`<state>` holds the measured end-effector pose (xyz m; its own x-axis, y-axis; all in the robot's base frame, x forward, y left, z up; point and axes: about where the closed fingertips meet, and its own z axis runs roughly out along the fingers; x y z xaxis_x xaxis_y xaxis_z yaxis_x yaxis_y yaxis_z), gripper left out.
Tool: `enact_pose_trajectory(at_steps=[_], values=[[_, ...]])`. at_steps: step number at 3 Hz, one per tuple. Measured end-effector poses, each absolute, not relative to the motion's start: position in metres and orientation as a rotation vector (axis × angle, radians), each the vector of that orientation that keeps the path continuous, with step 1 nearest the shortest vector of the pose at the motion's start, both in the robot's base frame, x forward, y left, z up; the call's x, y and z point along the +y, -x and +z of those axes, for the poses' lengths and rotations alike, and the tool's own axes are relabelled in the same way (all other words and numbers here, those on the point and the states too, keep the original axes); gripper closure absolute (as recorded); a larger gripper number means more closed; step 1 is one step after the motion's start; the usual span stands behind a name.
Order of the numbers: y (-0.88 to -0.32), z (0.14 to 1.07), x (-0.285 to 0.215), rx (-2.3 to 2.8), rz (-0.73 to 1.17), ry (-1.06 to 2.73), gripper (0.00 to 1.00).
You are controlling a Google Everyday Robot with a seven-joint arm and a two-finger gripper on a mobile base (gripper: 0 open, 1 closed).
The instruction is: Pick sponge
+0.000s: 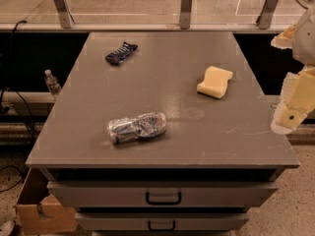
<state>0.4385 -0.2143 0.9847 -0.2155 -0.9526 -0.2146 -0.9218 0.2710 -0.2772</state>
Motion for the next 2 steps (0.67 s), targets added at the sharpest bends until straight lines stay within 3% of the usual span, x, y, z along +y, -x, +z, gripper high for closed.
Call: enact_pose_trajectory(at_steps=[2], values=[[-0.462, 0.982, -0.217, 2.183, -0.126, 1.7, 0.0]])
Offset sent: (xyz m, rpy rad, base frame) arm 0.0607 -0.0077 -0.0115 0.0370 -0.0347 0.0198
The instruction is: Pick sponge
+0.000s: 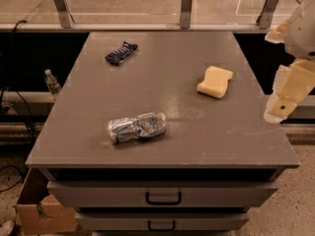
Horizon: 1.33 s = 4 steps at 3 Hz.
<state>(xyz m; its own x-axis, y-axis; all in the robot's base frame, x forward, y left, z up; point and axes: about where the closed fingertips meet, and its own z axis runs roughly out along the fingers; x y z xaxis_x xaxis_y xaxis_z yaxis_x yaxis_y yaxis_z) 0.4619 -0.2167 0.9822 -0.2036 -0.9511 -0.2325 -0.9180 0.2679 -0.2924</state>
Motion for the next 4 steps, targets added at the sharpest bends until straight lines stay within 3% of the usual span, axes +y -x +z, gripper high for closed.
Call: enact_pose_trajectory(at_steps=[4], values=[[-0.604, 0.91, -0.231, 2.191, -0.01, 1.461, 0.0]])
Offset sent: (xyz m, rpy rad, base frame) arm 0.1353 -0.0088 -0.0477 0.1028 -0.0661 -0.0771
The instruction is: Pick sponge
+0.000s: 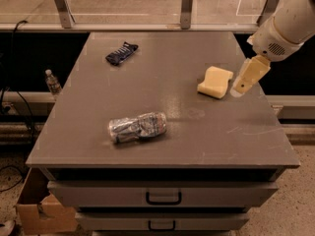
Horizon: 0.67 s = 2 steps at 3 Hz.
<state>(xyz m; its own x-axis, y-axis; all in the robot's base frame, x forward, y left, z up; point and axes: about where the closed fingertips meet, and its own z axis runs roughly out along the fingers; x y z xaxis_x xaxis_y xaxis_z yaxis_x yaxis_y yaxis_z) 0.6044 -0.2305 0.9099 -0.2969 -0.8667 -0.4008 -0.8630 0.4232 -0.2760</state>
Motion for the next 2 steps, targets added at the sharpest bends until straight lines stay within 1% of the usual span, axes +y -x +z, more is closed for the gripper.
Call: enact_pose_trajectory(at_steps=[1, 2], values=[[-0.624, 0.885, -0.232, 2.231, 0.077, 1.396, 0.0], [-0.635, 0.864, -0.219, 2.245, 0.164, 1.384, 0.0]])
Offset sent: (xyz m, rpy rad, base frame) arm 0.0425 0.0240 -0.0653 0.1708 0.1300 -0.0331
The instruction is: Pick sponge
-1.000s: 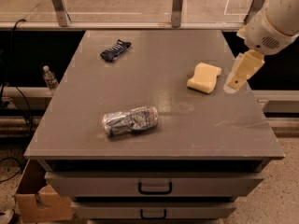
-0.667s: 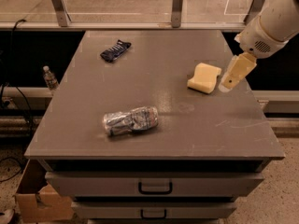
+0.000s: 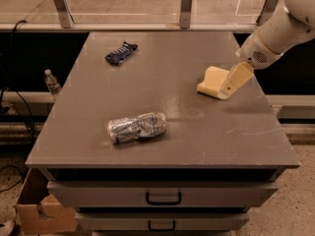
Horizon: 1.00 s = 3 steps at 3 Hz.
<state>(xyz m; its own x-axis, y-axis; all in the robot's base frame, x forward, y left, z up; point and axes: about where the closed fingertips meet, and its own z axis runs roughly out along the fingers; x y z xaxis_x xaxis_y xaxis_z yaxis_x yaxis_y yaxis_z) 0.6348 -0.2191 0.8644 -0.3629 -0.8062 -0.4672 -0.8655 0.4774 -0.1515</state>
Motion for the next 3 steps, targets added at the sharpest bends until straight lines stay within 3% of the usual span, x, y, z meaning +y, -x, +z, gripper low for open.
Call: enact_pose_trajectory(at_steps=[1, 3], values=[[-0.638, 0.844, -0.202, 2.256, 0.224, 1.425, 0.0], [-0.641, 0.829, -0.173, 2.253, 0.287, 1.5, 0.39]])
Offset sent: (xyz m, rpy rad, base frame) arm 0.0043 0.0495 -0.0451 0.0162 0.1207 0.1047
